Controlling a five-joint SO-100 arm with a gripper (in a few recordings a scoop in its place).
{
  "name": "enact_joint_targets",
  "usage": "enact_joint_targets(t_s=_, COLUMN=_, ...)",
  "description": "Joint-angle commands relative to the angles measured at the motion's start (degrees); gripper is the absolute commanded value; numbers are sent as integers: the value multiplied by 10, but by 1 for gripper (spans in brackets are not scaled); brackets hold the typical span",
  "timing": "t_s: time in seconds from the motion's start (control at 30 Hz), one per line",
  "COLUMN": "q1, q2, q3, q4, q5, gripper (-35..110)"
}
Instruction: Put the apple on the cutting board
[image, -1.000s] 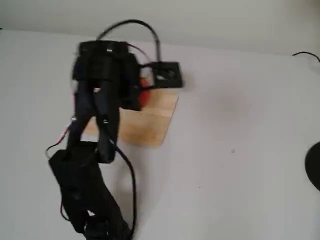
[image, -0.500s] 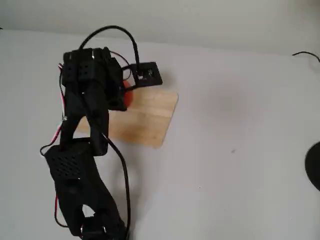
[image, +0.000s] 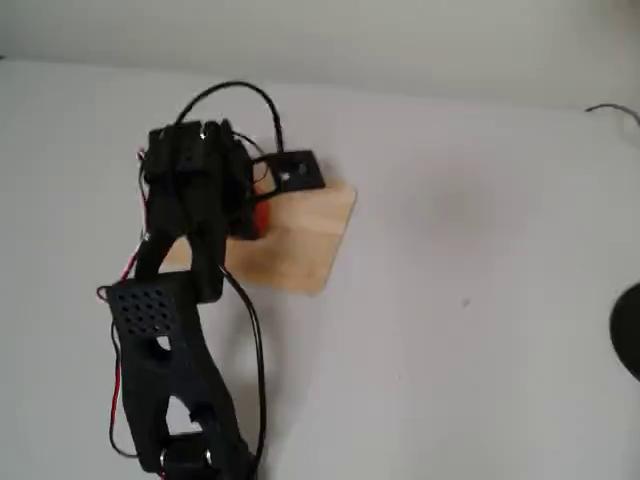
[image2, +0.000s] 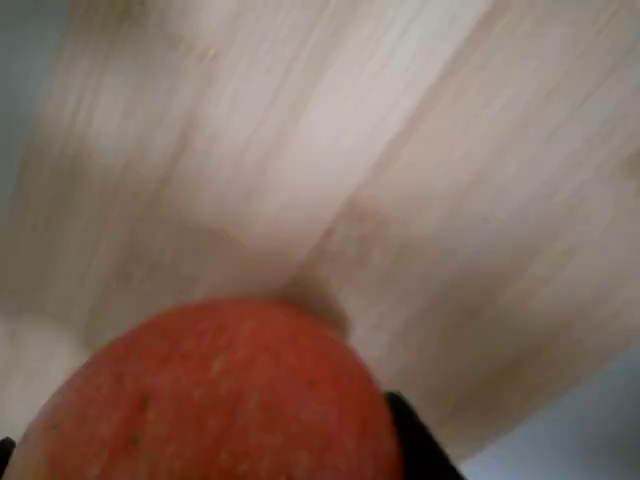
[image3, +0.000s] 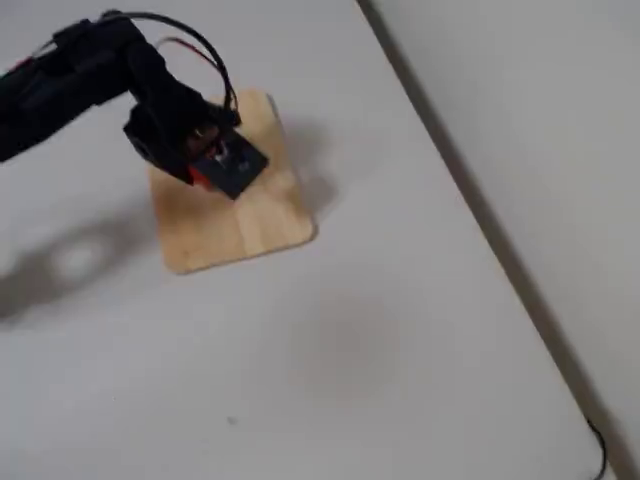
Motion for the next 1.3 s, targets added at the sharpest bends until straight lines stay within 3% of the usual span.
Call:
enact_joint_targets(t_s=0.0, q1=-14, q2=1, q3=-40, q4=0, q5=-3, gripper=22)
enact_joint_targets(t_s=0.17, q1=-12, q2=-3, q3=-40, q4=30, q5=-29, gripper=61)
enact_joint_targets(t_s=0.3, q1=-8, q2=9, q3=-40, q4=55, q5=-43, gripper=71)
enact_joint_targets(t_s=0.77, q1=64, q2=269, q3=-40, q4=163, q5=-49, gripper=72)
enact_joint_targets(t_s=0.97, q1=181, q2=468, q3=-19, q4=199, q5=-41, gripper=58)
enact_joint_targets(t_s=1.13, q1=287, q2=656, q3=85, q4=194, q5=-17, gripper=2)
enact_joint_targets(t_s=1.27, q1=342, q2=898, q3=392, q4=80, q5=65, gripper=0)
